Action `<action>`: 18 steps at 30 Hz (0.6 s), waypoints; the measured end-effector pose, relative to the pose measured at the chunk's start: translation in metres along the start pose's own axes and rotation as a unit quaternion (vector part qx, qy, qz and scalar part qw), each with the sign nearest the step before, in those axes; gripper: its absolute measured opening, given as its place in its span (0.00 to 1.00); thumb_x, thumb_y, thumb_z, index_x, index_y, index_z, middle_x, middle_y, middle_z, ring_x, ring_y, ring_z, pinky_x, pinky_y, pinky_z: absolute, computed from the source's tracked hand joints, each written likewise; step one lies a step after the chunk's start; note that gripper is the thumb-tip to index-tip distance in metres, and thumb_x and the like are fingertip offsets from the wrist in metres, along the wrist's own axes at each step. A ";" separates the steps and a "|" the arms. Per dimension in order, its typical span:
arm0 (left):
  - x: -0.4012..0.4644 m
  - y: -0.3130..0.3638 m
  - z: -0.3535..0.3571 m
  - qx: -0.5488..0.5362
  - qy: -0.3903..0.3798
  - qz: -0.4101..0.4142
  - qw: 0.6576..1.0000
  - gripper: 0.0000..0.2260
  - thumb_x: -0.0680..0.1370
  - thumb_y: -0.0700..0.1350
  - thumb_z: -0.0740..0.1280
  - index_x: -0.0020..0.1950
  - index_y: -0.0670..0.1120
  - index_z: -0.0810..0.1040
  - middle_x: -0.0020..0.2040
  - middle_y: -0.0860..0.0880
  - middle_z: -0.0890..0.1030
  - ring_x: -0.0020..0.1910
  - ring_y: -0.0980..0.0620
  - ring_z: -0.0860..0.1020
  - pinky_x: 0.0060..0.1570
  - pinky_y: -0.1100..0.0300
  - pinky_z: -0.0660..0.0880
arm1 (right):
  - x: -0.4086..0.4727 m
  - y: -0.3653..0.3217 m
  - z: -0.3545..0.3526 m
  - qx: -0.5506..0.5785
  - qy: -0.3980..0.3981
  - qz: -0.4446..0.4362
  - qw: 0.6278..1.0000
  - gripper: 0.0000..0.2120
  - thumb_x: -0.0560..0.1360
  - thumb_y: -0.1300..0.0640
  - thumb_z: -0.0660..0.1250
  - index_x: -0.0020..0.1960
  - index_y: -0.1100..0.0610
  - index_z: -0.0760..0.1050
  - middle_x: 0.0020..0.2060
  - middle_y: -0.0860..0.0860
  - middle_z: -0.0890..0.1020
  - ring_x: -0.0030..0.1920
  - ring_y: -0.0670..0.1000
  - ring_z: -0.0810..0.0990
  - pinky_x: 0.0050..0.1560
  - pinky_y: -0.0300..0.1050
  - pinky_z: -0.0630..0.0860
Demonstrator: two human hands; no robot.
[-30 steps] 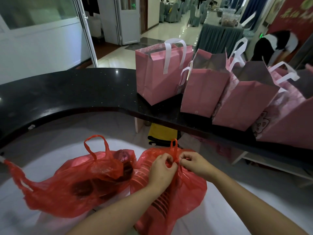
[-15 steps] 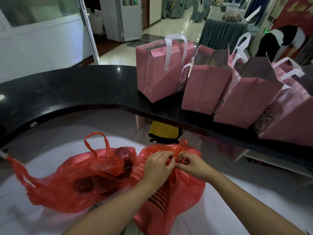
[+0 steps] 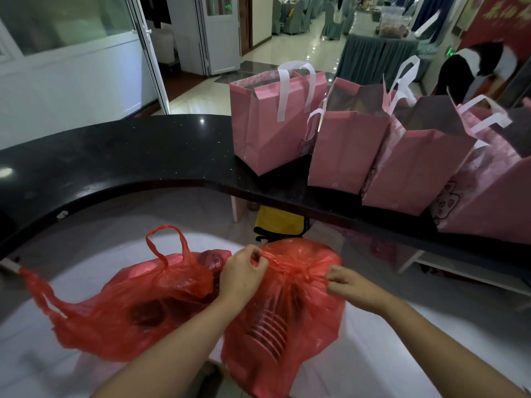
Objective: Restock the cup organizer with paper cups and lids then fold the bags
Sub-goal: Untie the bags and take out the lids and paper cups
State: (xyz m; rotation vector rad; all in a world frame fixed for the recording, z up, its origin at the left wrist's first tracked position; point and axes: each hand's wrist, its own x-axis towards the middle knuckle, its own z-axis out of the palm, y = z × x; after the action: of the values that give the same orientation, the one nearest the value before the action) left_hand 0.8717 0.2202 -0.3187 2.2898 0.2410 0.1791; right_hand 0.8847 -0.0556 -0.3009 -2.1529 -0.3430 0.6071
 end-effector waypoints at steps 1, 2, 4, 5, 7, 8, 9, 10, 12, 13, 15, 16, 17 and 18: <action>0.003 -0.005 -0.006 0.000 0.001 -0.009 1.000 0.03 0.75 0.49 0.68 0.45 0.53 0.82 0.36 0.57 0.81 0.37 0.59 0.79 0.39 0.57 0.77 | -0.004 0.009 -0.005 0.023 0.023 0.003 0.999 0.16 0.67 0.45 0.63 0.34 0.59 0.69 0.37 0.46 0.69 0.38 0.46 0.69 0.43 0.47 0.67; 0.006 -0.009 -0.011 -0.005 0.005 -0.026 1.000 0.04 0.75 0.49 0.68 0.44 0.53 0.82 0.36 0.57 0.82 0.37 0.59 0.80 0.40 0.57 0.78 | -0.009 0.015 -0.010 0.050 0.047 0.009 0.998 0.16 0.67 0.45 0.64 0.35 0.59 0.71 0.37 0.46 0.70 0.38 0.46 0.69 0.44 0.48 0.67; 0.011 -0.016 -0.019 -0.021 0.005 -0.055 0.998 0.05 0.74 0.50 0.68 0.41 0.53 0.82 0.35 0.57 0.82 0.37 0.59 0.80 0.43 0.57 0.78 | -0.017 0.023 -0.017 0.100 0.081 0.033 0.991 0.13 0.67 0.47 0.64 0.35 0.58 0.72 0.35 0.47 0.71 0.37 0.48 0.69 0.44 0.50 0.66; 0.011 -0.015 -0.020 -0.029 -0.006 -0.061 0.998 0.07 0.75 0.49 0.68 0.38 0.52 0.81 0.33 0.56 0.82 0.35 0.61 0.79 0.42 0.57 0.77 | -0.020 0.024 -0.018 0.123 0.095 0.041 0.987 0.11 0.67 0.50 0.64 0.36 0.58 0.74 0.34 0.48 0.73 0.36 0.48 0.70 0.44 0.51 0.66; 0.003 -0.009 -0.018 -0.048 -0.062 -0.044 0.996 0.10 0.79 0.47 0.66 0.37 0.52 0.79 0.33 0.54 0.81 0.31 0.62 0.77 0.40 0.56 0.76 | -0.019 0.023 -0.016 0.154 0.140 0.054 0.977 0.06 0.73 0.58 0.63 0.46 0.56 0.79 0.37 0.52 0.77 0.36 0.48 0.74 0.44 0.51 0.69; -0.003 -0.007 -0.015 -0.048 -0.095 -0.026 0.994 0.09 0.80 0.50 0.66 0.41 0.52 0.80 0.36 0.54 0.82 0.34 0.61 0.78 0.41 0.55 0.76 | -0.017 0.023 -0.011 0.164 0.158 0.062 0.972 0.11 0.77 0.60 0.63 0.55 0.51 0.79 0.41 0.55 0.80 0.37 0.48 0.76 0.43 0.48 0.71; -0.008 -0.004 -0.013 -0.024 -0.129 -0.003 0.991 0.09 0.79 0.56 0.66 0.47 0.53 0.81 0.42 0.54 0.84 0.39 0.59 0.80 0.44 0.54 0.78 | -0.016 0.021 -0.006 0.165 0.166 0.071 0.970 0.15 0.79 0.61 0.63 0.63 0.47 0.75 0.47 0.55 0.81 0.39 0.48 0.78 0.44 0.45 0.73; -0.011 -0.003 -0.011 0.042 -0.159 0.020 0.986 0.16 0.77 0.63 0.64 0.53 0.53 0.81 0.49 0.55 0.83 0.46 0.57 0.81 0.49 0.54 0.79 | -0.016 0.018 -0.001 0.147 0.164 0.078 0.972 0.17 0.80 0.58 0.64 0.67 0.44 0.72 0.51 0.54 0.81 0.42 0.48 0.80 0.45 0.40 0.74; -0.018 -0.003 -0.006 0.168 -0.209 0.039 0.963 0.32 0.72 0.74 0.60 0.63 0.53 0.79 0.58 0.55 0.80 0.57 0.51 0.79 0.57 0.52 0.77 | -0.016 0.010 0.013 0.037 0.125 0.076 0.989 0.18 0.79 0.46 0.69 0.67 0.44 0.72 0.54 0.45 0.82 0.50 0.44 0.81 0.50 0.36 0.75; -0.021 -0.005 -0.002 0.195 -0.224 0.036 0.954 0.34 0.71 0.75 0.60 0.65 0.52 0.78 0.61 0.53 0.79 0.60 0.49 0.77 0.59 0.52 0.76 | -0.016 0.006 0.021 -0.045 0.104 0.067 0.991 0.20 0.77 0.41 0.69 0.67 0.44 0.74 0.55 0.42 0.80 0.52 0.42 0.79 0.53 0.36 0.74; -0.029 -0.008 0.007 0.213 -0.229 0.029 0.949 0.32 0.73 0.71 0.63 0.65 0.49 0.78 0.63 0.50 0.79 0.62 0.47 0.77 0.61 0.52 0.75 | -0.012 0.003 0.036 -0.155 0.071 0.049 0.984 0.26 0.75 0.37 0.69 0.69 0.46 0.74 0.57 0.41 0.78 0.53 0.41 0.77 0.55 0.37 0.73; -0.032 -0.009 0.013 0.216 -0.223 0.037 0.950 0.29 0.74 0.68 0.64 0.63 0.48 0.79 0.62 0.49 0.79 0.61 0.47 0.77 0.61 0.52 0.75 | -0.007 0.002 0.041 -0.170 0.063 0.044 0.982 0.27 0.75 0.38 0.69 0.70 0.47 0.73 0.56 0.42 0.78 0.51 0.41 0.76 0.53 0.37 0.72; -0.034 -0.011 0.018 0.216 -0.217 0.046 0.951 0.25 0.75 0.65 0.65 0.60 0.47 0.80 0.60 0.49 0.80 0.60 0.47 0.78 0.60 0.52 0.75 | -0.002 0.001 0.044 -0.164 0.061 0.040 0.984 0.26 0.76 0.40 0.69 0.71 0.48 0.73 0.55 0.42 0.79 0.49 0.40 0.77 0.51 0.37 0.72; -0.035 -0.012 0.022 0.213 -0.215 0.047 0.952 0.21 0.76 0.62 0.65 0.56 0.46 0.81 0.58 0.48 0.81 0.58 0.47 0.78 0.59 0.52 0.75 | 0.003 -0.001 0.046 -0.147 0.073 0.035 0.986 0.22 0.77 0.44 0.69 0.69 0.49 0.75 0.53 0.42 0.80 0.47 0.41 0.77 0.51 0.38 0.73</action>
State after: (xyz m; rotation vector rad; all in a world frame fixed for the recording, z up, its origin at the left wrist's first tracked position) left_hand 0.8411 0.2047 -0.3440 2.6971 -0.0647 -0.3581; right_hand 0.8624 -0.0236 -0.3249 -2.4853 -0.2914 0.4556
